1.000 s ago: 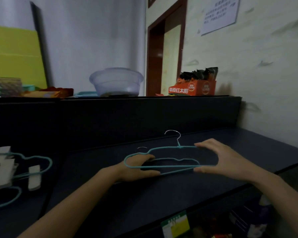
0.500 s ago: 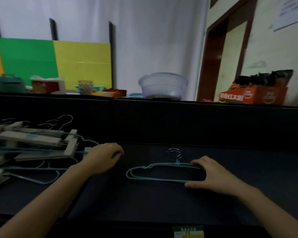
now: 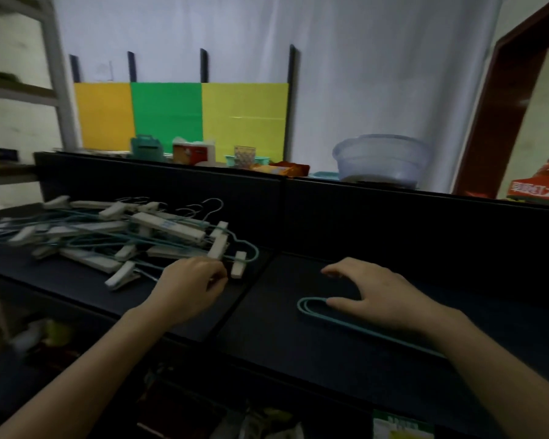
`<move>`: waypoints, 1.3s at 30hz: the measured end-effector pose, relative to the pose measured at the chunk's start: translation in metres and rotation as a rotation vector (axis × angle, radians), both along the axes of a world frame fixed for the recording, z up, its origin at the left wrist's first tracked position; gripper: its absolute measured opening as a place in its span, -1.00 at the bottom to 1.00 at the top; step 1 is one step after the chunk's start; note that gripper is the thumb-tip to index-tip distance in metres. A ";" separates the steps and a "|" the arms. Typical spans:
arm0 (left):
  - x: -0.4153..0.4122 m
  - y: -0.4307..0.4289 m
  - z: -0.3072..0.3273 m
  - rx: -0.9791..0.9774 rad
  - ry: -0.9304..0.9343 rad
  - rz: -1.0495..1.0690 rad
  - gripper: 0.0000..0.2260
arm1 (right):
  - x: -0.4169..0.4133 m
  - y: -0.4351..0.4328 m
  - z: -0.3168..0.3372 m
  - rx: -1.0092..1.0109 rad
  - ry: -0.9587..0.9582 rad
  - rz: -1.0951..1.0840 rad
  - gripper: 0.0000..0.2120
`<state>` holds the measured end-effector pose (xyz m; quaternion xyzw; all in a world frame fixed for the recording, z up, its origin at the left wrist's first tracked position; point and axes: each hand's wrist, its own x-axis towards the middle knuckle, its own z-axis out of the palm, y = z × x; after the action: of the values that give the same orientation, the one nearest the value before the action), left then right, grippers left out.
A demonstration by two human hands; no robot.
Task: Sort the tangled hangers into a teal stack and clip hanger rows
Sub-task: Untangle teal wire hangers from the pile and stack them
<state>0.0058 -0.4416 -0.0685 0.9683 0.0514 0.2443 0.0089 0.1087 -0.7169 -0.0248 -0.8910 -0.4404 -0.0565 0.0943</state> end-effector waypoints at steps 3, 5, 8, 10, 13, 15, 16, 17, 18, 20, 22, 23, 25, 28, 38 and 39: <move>-0.025 0.028 0.005 -0.001 -0.025 0.076 -0.82 | -0.015 0.040 0.002 0.031 -0.054 0.109 -0.54; -0.042 0.047 0.008 -0.017 -0.031 0.101 -0.82 | -0.022 0.068 0.002 0.043 -0.068 0.163 -0.56; -0.067 0.077 0.012 -0.021 -0.038 0.135 -0.83 | -0.030 0.109 0.003 0.073 -0.077 0.203 -0.59; -0.080 0.101 0.014 -0.020 -0.040 0.155 -0.84 | -0.036 0.137 0.004 0.100 -0.080 0.211 -0.63; -0.097 0.141 0.017 -0.026 -0.044 0.179 -0.84 | -0.047 0.177 0.004 0.134 -0.059 0.212 -0.67; -0.108 0.167 0.018 -0.028 -0.053 0.171 -0.84 | -0.053 0.203 0.002 0.127 -0.043 0.201 -0.66; -0.112 0.179 0.018 -0.023 -0.053 0.164 -0.84 | -0.055 0.216 0.001 0.118 -0.039 0.191 -0.65; -0.116 0.192 0.018 -0.015 -0.054 0.156 -0.83 | -0.058 0.228 -0.001 0.110 -0.041 0.178 -0.65; -0.119 0.205 0.017 -0.007 -0.058 0.144 -0.83 | -0.059 0.240 -0.003 0.106 -0.043 0.162 -0.65; -0.124 0.228 0.014 0.001 -0.056 0.113 -0.83 | -0.062 0.260 -0.007 0.111 -0.034 0.128 -0.65; -0.126 0.247 0.012 -0.006 -0.056 0.082 -0.83 | -0.062 0.276 -0.009 0.113 -0.019 0.102 -0.65; -0.125 0.255 0.012 -0.010 -0.060 0.067 -0.83 | -0.062 0.283 -0.009 0.106 -0.017 0.090 -0.65; -0.121 0.268 0.013 -0.015 -0.065 0.039 -0.83 | -0.058 0.295 -0.008 0.079 -0.021 0.063 -0.63; -0.108 0.282 0.015 -0.008 -0.057 0.006 -0.82 | -0.047 0.308 -0.004 0.068 -0.045 0.003 -0.62; -0.043 0.320 0.037 -0.115 -0.165 -0.072 -0.87 | 0.004 0.342 0.001 -0.109 -0.081 -0.145 -0.62; -0.037 0.323 0.039 -0.139 -0.186 -0.080 -0.88 | 0.006 0.345 0.002 -0.114 -0.074 -0.144 -0.65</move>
<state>-0.0312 -0.1184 -0.0295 0.9397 0.0287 0.3284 0.0906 0.1151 -0.3722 -0.0232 -0.9217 -0.3807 -0.0706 0.0228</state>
